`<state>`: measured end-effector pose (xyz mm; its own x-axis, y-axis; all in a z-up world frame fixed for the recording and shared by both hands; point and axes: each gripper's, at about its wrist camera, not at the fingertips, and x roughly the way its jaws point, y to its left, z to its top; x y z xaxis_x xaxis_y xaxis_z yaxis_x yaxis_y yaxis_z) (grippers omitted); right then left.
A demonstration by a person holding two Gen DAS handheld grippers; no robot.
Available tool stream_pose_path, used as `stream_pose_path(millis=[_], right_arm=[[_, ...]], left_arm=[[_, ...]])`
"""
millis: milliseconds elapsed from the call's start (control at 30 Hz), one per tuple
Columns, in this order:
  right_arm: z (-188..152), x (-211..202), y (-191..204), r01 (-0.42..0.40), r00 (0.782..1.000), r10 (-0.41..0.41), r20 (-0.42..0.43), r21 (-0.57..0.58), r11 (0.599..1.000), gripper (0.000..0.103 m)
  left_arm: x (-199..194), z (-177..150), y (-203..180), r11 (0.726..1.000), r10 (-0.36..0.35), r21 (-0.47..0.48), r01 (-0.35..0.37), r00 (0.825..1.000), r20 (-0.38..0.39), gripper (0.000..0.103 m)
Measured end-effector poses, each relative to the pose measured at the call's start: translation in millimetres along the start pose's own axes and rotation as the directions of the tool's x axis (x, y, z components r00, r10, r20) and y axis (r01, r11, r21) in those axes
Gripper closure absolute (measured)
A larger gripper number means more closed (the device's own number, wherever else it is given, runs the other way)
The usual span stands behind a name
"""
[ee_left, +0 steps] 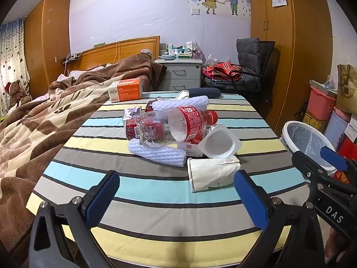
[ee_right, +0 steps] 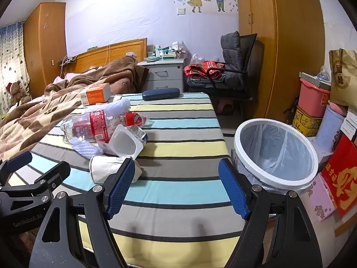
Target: Collect trash
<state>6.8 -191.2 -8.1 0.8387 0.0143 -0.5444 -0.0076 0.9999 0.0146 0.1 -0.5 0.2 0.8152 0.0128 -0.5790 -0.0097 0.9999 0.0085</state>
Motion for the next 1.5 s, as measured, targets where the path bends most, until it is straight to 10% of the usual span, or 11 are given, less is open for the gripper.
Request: stream_pose_path(millis=[1500], right_arm=[[1.6, -5.6, -1.1, 0.006, 1.0, -0.006, 0.008, 0.016, 1.0, 0.024]], left_arm=[[-5.1, 2.0, 8.1, 1.0, 0.007, -0.026, -0.007, 1.0, 0.011, 0.0]])
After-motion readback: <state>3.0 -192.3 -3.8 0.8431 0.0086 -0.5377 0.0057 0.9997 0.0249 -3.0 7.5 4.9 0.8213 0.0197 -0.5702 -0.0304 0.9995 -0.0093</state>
